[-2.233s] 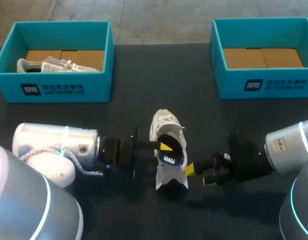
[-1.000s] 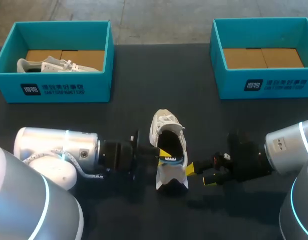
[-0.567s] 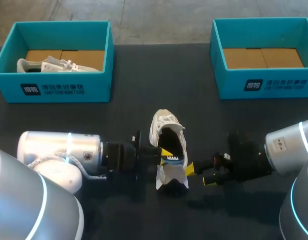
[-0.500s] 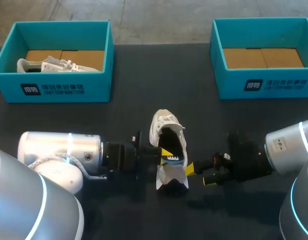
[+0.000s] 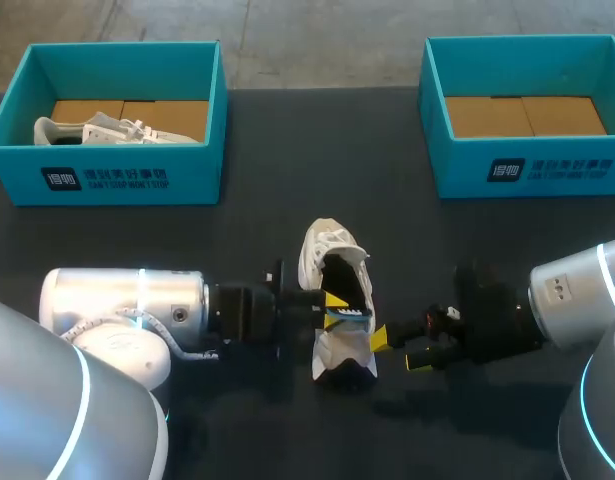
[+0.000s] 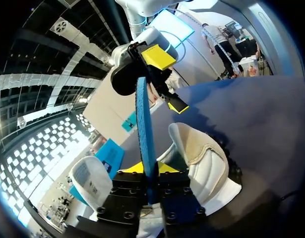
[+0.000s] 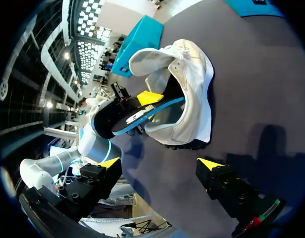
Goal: Take the shoe out of the shoebox, open the shoe tongue, remove and reinsert the insole, then place the shoe into the shoebox
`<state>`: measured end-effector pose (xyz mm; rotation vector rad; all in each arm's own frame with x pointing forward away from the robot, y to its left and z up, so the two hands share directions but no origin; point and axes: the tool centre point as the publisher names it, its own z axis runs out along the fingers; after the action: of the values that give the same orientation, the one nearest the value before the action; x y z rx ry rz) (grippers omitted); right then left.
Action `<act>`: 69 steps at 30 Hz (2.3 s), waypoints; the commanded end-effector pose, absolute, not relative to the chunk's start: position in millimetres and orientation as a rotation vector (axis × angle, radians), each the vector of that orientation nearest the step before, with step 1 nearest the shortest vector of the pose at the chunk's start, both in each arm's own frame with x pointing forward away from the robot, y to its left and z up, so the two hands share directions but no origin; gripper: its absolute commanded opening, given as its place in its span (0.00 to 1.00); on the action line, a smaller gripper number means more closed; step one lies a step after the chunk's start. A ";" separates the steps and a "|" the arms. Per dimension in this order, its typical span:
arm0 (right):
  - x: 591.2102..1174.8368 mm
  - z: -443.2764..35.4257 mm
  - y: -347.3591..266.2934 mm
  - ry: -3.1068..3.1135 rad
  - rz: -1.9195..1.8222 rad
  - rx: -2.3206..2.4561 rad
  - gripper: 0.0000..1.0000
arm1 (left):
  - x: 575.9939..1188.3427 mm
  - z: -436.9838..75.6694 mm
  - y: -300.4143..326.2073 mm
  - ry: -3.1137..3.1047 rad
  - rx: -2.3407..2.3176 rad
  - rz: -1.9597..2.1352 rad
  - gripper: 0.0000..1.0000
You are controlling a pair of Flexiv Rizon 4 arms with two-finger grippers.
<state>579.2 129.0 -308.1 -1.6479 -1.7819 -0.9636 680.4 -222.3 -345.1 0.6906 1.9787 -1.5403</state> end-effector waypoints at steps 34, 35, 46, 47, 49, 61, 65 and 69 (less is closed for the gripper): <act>578.9 -308.2 131.1 -1.784 -0.962 -1.652 1.00 | 648.3 -317.5 -217.9 1.879 0.668 -1.601 0.09; 578.9 -308.2 131.1 -1.784 -0.962 -1.652 1.00 | 648.2 -317.3 -217.5 1.880 0.669 -1.601 0.08; 578.9 -308.2 131.1 -1.784 -0.962 -1.652 1.00 | 646.9 -322.4 -217.0 1.869 0.685 -1.599 0.00; 578.9 -308.2 131.1 -1.784 -0.962 -1.652 1.00 | 647.7 -323.5 -217.1 1.867 0.694 -1.589 0.00; 578.9 -308.2 131.1 -1.784 -0.962 -1.652 1.00 | 649.7 -325.1 -217.7 1.863 0.694 -1.585 0.00; 578.9 -308.2 131.1 -1.784 -0.962 -1.652 1.00 | 663.1 -335.1 -222.4 1.844 0.723 -1.523 0.00; 578.9 -308.2 131.1 -1.784 -0.962 -1.652 1.00 | 668.9 -336.2 -224.1 1.839 0.722 -1.510 0.00; 578.9 -308.2 131.1 -1.784 -0.962 -1.652 1.00 | 673.5 -339.1 -225.4 1.851 0.729 -1.492 0.00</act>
<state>579.2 129.0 -308.1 -1.6479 -1.7819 -0.9637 669.0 -218.4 -336.7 0.7231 1.8422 -1.4975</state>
